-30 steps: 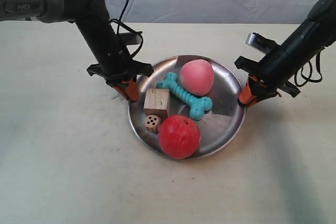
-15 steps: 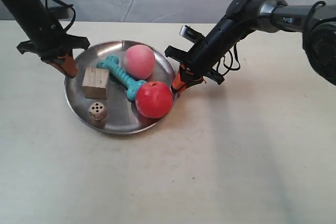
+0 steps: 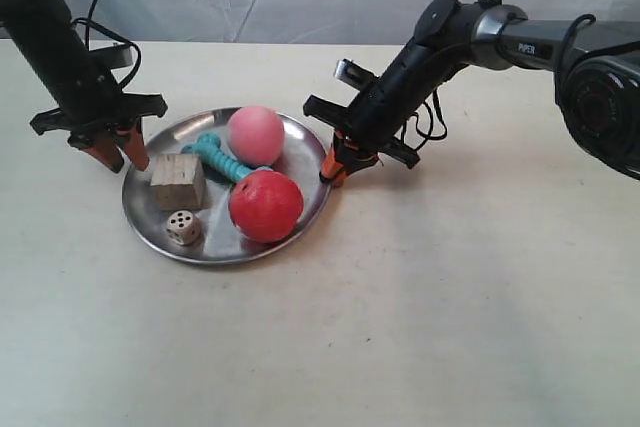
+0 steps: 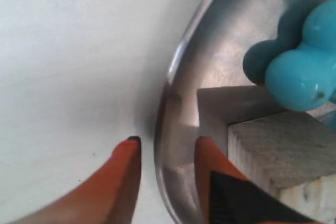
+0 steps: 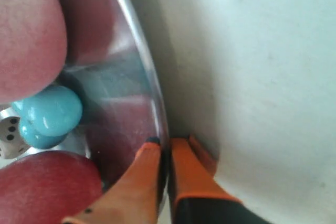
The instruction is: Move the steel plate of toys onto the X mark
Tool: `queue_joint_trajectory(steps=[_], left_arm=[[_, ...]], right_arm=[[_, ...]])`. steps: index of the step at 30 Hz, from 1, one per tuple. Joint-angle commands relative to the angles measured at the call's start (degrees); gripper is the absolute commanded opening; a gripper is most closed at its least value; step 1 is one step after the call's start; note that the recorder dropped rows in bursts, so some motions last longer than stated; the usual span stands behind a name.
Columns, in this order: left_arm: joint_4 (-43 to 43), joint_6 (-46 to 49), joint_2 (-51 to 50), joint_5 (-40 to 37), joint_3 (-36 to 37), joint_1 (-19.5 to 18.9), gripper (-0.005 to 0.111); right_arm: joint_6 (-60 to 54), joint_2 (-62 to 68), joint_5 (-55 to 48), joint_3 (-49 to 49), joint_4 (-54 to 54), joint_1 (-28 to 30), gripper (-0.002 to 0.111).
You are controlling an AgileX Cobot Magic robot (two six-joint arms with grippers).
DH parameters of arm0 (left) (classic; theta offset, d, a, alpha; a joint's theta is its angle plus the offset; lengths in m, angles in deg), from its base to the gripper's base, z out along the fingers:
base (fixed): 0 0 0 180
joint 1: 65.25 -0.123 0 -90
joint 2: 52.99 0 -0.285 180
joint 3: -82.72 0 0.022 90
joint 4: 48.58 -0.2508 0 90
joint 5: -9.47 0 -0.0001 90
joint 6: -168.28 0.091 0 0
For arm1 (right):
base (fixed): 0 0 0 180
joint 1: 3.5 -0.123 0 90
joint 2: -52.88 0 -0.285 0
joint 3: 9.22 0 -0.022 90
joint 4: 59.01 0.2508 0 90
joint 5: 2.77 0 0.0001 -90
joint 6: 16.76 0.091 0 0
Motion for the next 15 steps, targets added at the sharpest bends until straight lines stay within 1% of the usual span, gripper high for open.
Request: queue_joint_trajectory(steps=[1,4,7,10,14,15], left_arm=[[1.33,-0.77,0.35,-0.2,0.15,-0.48,0.051],[1.7,-0.67,0.35,-0.2,0.15,-0.48,0.053],[1.7,-0.67,0.35,-0.2,0.15,-0.48,0.053],[2.89,-0.67,0.6,-0.2,0.01,-0.53,0.053],[2.78,-0.03,2.32,-0.2,0.01,-0.63,0.052],[1.99,-0.06,2.97,-0.2,0.01,-0.67,0.05]], right_arm=[[-0.14,-0.37,0.5,-0.42,1.02,-0.09,0.007],[-0.14,-0.37,0.5,-0.42,1.02,0.06,0.028],[-0.14,-0.55,0.5,-0.42,0.3,0.46,0.041],[0.02,-1.0,0.5,-0.42,-1.68,1.31,0.047],[0.3,-2.3,0.5,-0.42,-4.08,2.92,0.046],[0.3,-2.92,0.5,-0.42,-4.22,3.46,0.046]])
